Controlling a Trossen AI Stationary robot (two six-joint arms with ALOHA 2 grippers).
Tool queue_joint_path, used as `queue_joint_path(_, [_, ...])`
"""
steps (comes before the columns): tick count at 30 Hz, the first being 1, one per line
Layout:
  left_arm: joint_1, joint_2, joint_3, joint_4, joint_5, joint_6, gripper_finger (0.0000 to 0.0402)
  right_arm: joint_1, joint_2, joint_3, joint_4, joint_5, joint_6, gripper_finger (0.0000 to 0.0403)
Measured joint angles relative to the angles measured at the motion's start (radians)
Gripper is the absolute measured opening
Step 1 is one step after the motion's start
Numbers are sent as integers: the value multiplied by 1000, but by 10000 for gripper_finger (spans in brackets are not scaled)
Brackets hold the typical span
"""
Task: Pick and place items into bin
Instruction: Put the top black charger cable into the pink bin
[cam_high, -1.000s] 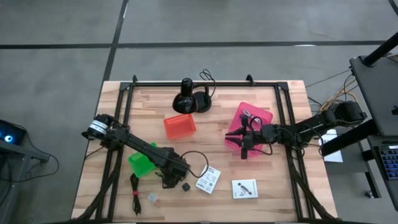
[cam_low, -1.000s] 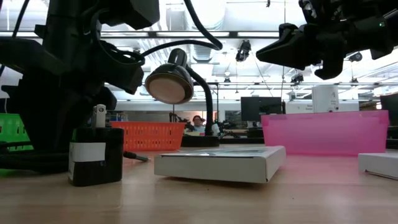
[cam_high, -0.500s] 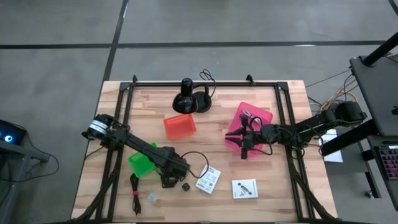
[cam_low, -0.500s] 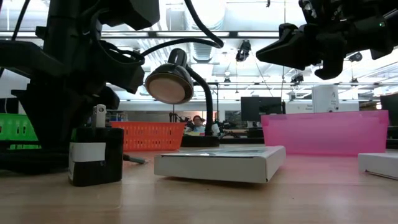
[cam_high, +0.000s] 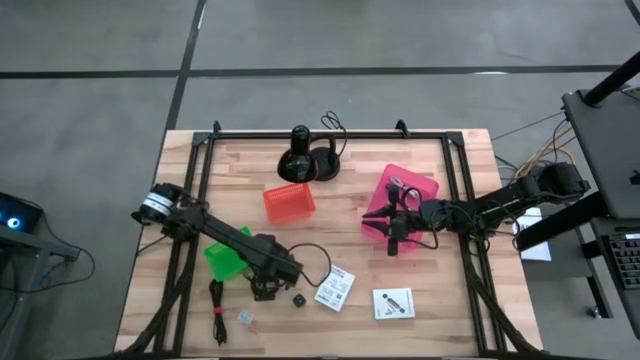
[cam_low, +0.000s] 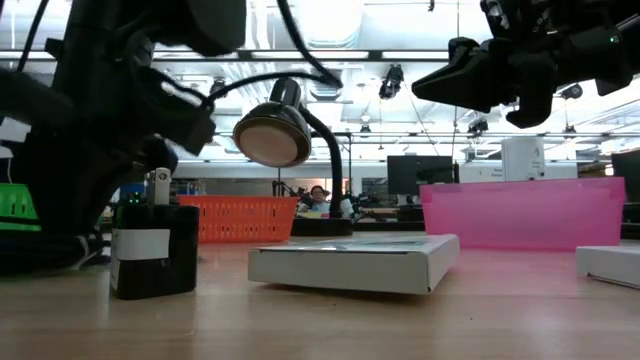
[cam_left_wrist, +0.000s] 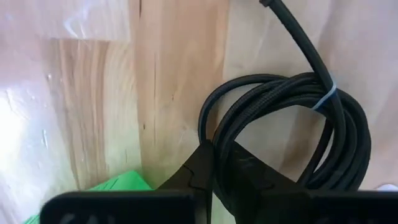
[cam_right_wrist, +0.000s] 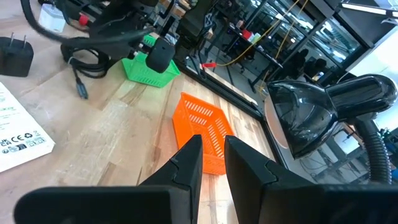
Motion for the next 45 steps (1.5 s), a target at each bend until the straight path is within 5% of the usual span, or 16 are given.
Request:
queue_joint_path(17, [-6, -151, 12, 60, -143, -27, 11, 0, 0, 0, 1, -1, -8, 57])
queue_joint_path(26, [-34, -251, 29, 156, -542, -21, 10, 0, 0, 0, 3, -1, 9, 57])
queue_joint_path(39, [-44, -195, 24, 393, -1138, 138, 10, 0, 0, 0, 69, -1, 45, 57])
queue_joint_path(45, [-43, -195, 24, 463, -1247, 159, 10, 0, 0, 0, 89, -1, 50, 57])
